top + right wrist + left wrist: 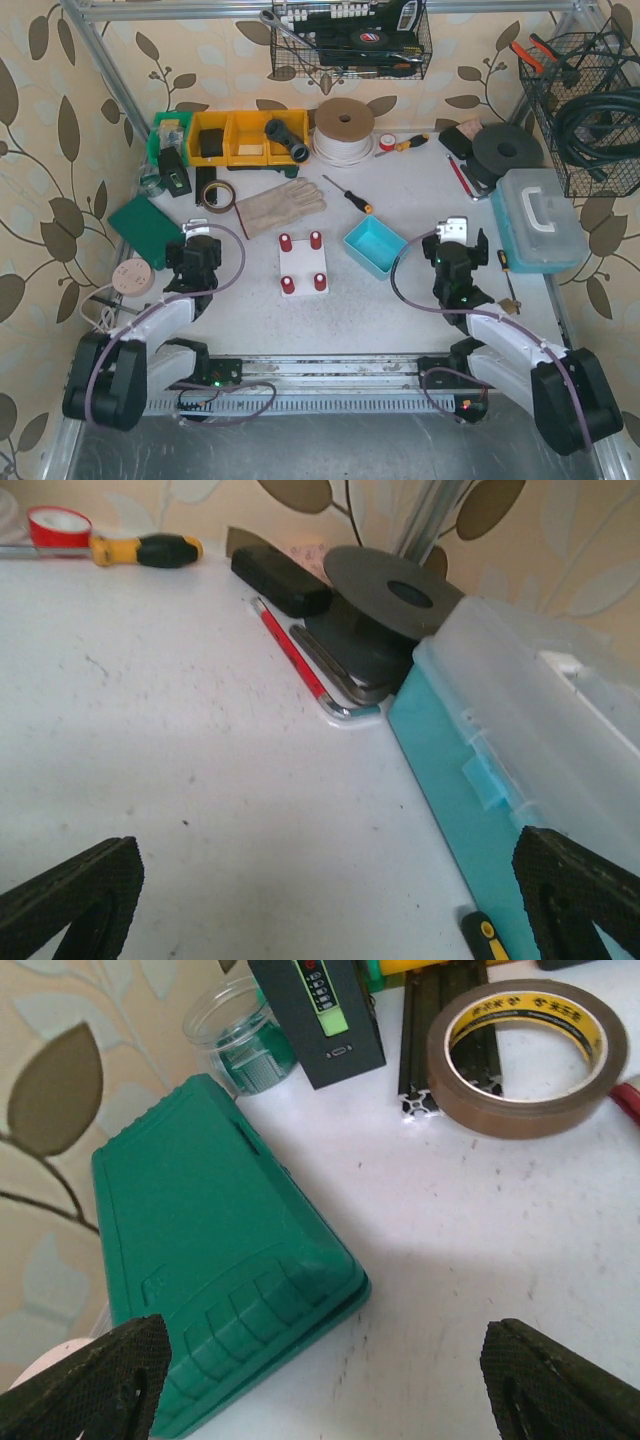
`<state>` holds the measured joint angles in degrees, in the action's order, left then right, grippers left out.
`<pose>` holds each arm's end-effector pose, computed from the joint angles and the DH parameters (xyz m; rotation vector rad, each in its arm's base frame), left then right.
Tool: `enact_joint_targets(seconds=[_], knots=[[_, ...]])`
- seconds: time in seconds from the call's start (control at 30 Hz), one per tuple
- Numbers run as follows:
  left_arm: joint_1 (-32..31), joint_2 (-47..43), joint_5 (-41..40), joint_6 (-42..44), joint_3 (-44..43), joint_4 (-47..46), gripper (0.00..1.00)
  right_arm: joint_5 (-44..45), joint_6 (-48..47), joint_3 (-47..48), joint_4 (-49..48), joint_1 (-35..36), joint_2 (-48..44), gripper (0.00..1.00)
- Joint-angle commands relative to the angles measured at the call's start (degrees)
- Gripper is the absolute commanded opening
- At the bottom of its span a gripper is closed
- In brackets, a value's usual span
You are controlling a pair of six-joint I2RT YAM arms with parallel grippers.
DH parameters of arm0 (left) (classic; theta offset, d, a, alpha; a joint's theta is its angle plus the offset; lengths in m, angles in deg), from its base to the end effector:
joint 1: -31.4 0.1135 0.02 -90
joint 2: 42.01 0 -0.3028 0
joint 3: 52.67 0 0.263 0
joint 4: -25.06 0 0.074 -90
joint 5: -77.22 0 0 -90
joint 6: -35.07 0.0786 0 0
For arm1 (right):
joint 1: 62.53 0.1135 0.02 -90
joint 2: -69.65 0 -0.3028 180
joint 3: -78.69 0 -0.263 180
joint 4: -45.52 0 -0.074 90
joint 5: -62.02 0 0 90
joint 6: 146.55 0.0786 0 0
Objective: Install the large spring
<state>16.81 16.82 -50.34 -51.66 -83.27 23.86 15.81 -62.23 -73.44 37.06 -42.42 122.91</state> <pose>0.2215 -0.0081 0.1862 -0.0978 1.9756 0.5383 0.2080 0.0182 0.2053 0.1166 1.8103 -0.5314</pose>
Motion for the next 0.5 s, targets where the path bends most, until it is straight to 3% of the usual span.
enact_joint_targets(seconds=[0.0, 0.23, 0.33, 0.4, 0.47], knots=[[3.7, 7.7, -0.2, 1.8, 0.7, -24.5, 0.87, -7.4, -1.7, -5.3, -15.9, -4.7, 3.2, 1.0], [8.6, 19.5, 6.6, -2.8, 1.9, -35.0, 0.88, -11.3, -4.6, -4.2, -30.9, -7.8, 16.1, 1.0], [8.8, 24.5, 14.3, 0.3, -0.7, -34.3, 0.88, -17.2, -4.6, -2.9, -39.7, -9.5, 26.1, 1.0], [8.8, 28.9, 15.0, 1.8, -1.0, -39.5, 0.89, -19.4, -6.1, -3.2, -49.3, -10.3, 34.0, 1.0], [8.8, 26.7, 15.0, 0.2, -2.1, -32.8, 0.89, -20.6, -5.6, -1.9, -44.9, -10.6, 34.2, 1.0]])
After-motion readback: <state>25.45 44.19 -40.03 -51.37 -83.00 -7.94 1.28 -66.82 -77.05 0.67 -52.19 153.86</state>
